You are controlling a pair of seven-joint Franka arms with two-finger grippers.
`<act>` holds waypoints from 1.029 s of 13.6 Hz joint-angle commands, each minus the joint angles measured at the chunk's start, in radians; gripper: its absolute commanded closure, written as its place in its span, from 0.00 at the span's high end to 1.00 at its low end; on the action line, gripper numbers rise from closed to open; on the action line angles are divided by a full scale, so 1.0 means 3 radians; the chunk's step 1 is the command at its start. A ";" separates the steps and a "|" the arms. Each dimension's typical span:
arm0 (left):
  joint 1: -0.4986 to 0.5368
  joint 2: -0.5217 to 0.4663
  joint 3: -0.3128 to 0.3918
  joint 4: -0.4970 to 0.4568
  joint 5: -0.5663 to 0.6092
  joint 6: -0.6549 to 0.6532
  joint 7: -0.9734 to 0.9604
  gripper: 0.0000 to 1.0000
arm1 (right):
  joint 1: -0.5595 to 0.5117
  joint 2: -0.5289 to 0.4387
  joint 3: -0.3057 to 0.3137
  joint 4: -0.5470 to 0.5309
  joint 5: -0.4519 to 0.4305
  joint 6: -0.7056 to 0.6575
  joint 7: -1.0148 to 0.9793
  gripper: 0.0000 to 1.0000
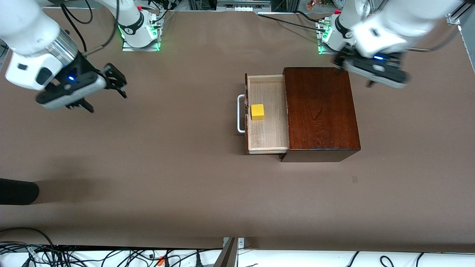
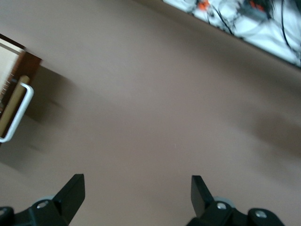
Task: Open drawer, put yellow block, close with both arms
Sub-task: 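Raise the right gripper away while the left gripper reaches the drawer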
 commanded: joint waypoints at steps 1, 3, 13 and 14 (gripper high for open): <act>-0.0008 0.0230 -0.0416 0.0217 -0.0030 -0.0017 0.0020 1.00 | -0.0149 -0.0396 -0.0048 -0.0567 -0.0042 0.0040 0.0107 1.00; -0.0013 0.0317 -0.0733 0.0218 -0.0025 0.0151 -0.0097 1.00 | -0.0154 -0.0361 -0.0115 -0.0491 -0.0053 -0.0087 0.0123 1.00; -0.0978 0.1590 -0.1037 0.0534 0.0996 0.0990 0.0887 1.00 | -0.0174 -0.0295 -0.0401 -0.0292 -0.0180 -0.0159 0.0169 1.00; -0.1055 0.1723 -0.1026 0.0540 0.1165 0.1057 0.1082 1.00 | -0.0174 -0.0289 -0.0401 -0.0286 -0.0236 -0.0185 0.0169 1.00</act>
